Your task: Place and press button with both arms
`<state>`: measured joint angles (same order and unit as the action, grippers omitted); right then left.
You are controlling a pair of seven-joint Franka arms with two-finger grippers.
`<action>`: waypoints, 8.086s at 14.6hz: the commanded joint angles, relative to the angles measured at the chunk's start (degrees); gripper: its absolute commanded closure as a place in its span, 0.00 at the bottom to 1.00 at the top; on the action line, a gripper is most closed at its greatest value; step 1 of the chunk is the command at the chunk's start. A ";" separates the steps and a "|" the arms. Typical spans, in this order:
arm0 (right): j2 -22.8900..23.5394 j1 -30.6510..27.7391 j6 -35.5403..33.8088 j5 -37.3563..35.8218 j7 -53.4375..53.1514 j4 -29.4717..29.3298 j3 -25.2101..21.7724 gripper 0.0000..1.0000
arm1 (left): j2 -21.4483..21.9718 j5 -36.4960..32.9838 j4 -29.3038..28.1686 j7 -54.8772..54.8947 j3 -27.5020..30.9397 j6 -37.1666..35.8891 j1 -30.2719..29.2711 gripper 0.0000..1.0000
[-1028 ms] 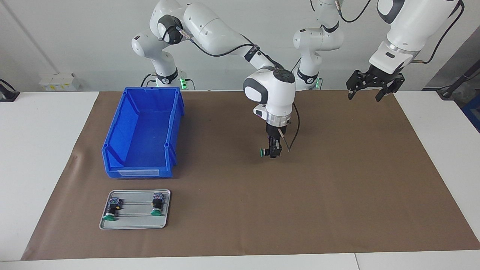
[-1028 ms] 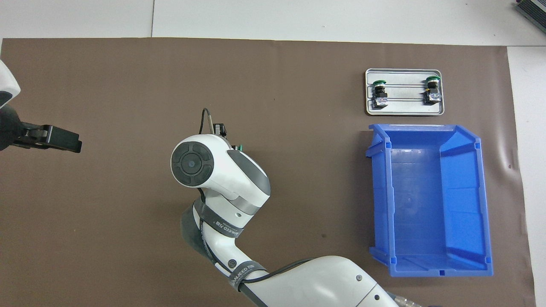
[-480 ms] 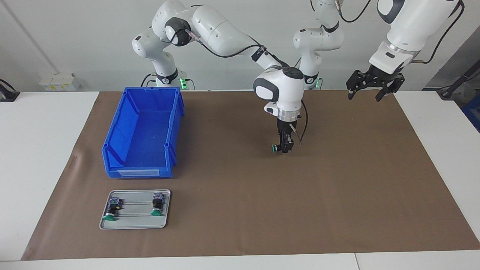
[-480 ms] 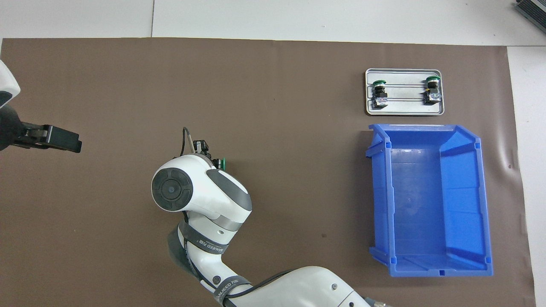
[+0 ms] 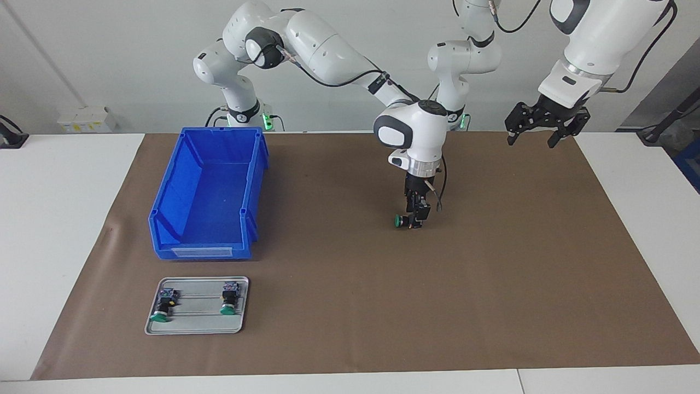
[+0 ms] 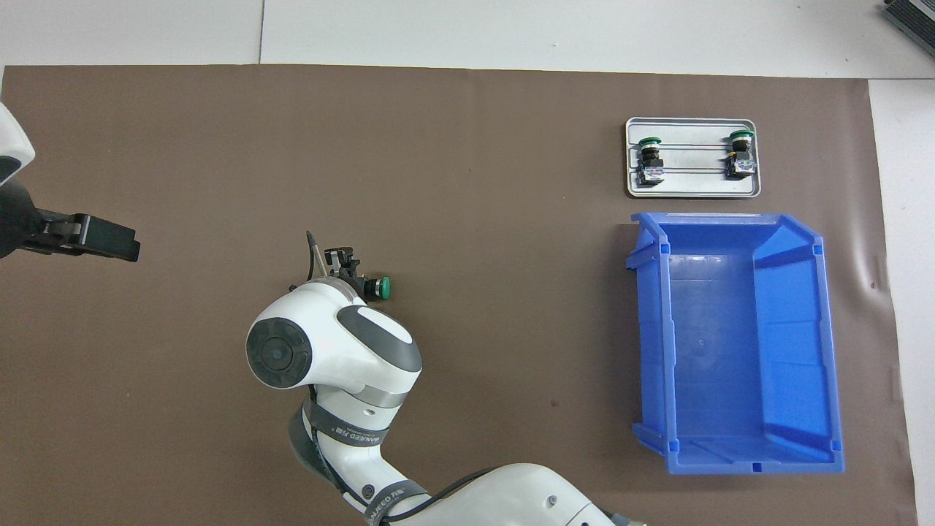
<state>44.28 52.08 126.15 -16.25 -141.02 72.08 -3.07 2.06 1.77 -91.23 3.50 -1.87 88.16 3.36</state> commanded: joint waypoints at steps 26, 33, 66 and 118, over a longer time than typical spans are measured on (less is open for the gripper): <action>-42.34 -46.80 -22.59 13.35 125.51 18.10 -0.89 0.00 | 0.32 0.34 -22.92 62.77 -0.76 27.91 10.86 0.06; -44.11 -48.57 -36.59 12.21 132.76 13.08 -0.98 0.00 | -7.84 0.34 -27.07 62.69 -0.76 43.40 16.93 0.05; -46.57 -47.51 -37.12 15.02 130.56 17.83 -0.36 0.00 | -18.41 -5.90 -24.00 53.10 -0.32 51.06 25.38 1.00; -46.66 -47.51 -37.21 15.02 130.56 17.83 -0.36 0.00 | -11.11 108.53 -50.45 137.48 -0.06 24.86 3.40 0.47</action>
<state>-0.99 4.90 88.24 -2.71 -9.97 88.30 -3.59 -10.71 109.04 -139.85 139.78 -1.67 113.54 7.79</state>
